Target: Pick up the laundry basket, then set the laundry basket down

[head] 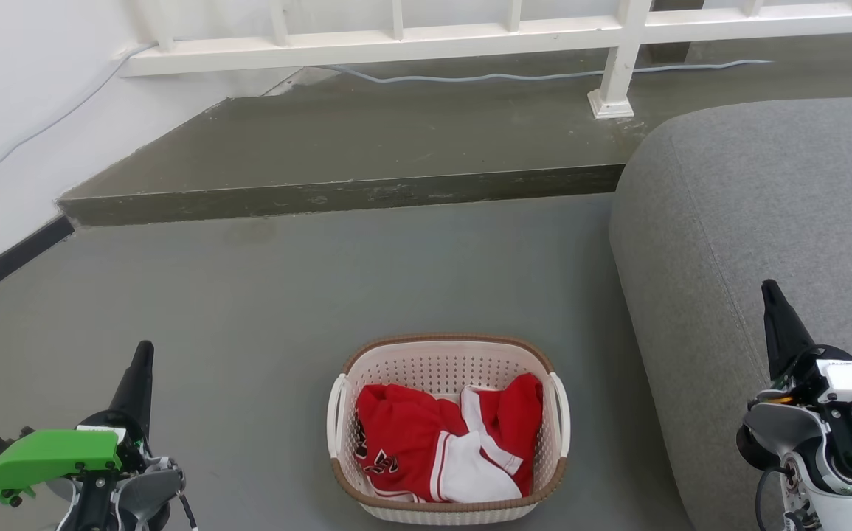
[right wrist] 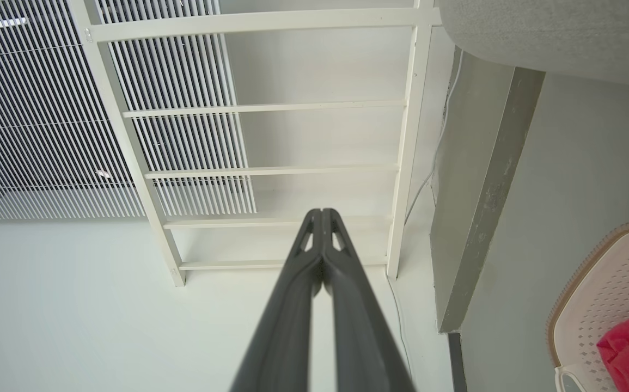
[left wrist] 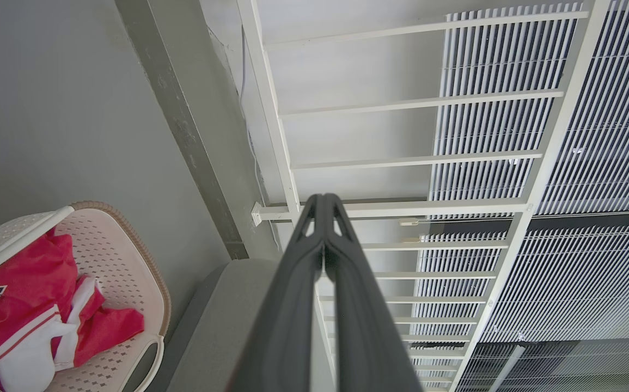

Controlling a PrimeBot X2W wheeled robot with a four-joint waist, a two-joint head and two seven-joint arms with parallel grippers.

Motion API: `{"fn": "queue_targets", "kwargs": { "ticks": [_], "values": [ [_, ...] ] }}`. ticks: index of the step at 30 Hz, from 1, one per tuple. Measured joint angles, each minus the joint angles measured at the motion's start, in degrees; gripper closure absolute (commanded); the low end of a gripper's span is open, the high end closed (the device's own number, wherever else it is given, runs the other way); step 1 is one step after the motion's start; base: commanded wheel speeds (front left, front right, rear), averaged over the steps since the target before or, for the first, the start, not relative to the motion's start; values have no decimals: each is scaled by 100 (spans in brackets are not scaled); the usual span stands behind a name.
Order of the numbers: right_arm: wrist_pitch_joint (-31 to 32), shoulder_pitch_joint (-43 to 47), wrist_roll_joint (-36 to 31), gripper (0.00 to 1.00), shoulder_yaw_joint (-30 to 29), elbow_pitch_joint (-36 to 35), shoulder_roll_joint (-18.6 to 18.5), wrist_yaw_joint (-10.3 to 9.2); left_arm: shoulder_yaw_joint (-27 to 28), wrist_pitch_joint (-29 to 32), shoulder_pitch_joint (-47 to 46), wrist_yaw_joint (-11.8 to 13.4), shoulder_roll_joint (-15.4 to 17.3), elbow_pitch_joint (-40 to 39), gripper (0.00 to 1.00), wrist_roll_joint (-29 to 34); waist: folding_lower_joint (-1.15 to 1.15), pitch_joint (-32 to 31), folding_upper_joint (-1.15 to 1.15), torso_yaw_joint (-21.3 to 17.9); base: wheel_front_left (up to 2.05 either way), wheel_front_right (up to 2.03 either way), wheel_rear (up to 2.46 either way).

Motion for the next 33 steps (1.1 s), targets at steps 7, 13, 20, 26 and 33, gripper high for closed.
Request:
{"fn": "queue_targets", "kwargs": {
  "ticks": [7, 13, 20, 26, 33],
  "values": [
    [0, 0, 0, 100, -2, -1, 0, 0, 1, 0, 0, 0, 0, -1, 100, 0, 0, 0, 0, 0, 0, 0, 0],
    [0, 0, 0, 100, -3, -1, 0, 0, 2, 0, 0, 0, 0, -1, 100, 0, 0, 0, 0, 0, 0, 0, 0],
    [0, 0, 0, 100, -4, -4, 1, 0, 3, 0, 1, 0, 0, -2, 100, 0, 0, 0, 0, 0, 0, 0, 0],
    [0, 1, 0, 100, -4, -8, 1, 0, 3, 1, 1, 0, 0, -3, 100, 0, 0, 0, 0, 0, 0, 0, 0],
    [1, 1, 0, 100, -5, -13, 2, 0, 4, 1, 1, 0, 0, -4, 100, 0, 0, 0, 0, 0, 0, 0, 0]
  ]
}}
